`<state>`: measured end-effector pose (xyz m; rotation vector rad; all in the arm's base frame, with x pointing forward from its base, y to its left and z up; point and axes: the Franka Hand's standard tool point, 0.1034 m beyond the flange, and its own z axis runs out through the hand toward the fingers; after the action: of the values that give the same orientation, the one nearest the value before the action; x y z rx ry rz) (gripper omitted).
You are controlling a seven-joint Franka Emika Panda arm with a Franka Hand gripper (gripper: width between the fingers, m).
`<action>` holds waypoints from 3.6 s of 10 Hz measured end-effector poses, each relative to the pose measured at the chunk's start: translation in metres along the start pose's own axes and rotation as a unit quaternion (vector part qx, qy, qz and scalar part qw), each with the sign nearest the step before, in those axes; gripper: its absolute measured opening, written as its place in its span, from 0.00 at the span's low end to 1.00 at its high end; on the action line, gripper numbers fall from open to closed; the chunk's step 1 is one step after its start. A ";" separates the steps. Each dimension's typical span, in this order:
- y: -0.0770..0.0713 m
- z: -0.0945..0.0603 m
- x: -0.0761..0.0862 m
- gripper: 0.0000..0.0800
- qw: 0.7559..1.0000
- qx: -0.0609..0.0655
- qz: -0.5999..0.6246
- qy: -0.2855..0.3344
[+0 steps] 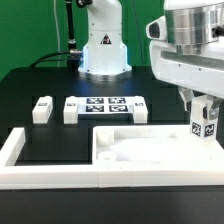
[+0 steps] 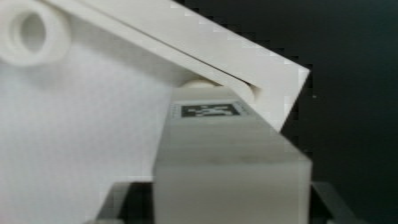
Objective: Assemble desk
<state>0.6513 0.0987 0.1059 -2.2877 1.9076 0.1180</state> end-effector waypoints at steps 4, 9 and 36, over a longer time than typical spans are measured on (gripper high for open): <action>0.002 0.000 0.001 0.36 0.985 0.025 0.169 -0.012; 0.002 0.000 -0.001 0.76 0.982 0.024 0.188 -0.013; 0.119 0.011 -0.007 0.81 0.808 -0.034 -0.588 -0.007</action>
Offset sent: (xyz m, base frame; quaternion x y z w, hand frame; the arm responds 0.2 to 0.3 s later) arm 0.0022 -0.0086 -0.0043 0.0280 0.0023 0.1521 0.9880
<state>0.5341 0.0866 0.0877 -3.0023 0.1933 0.0339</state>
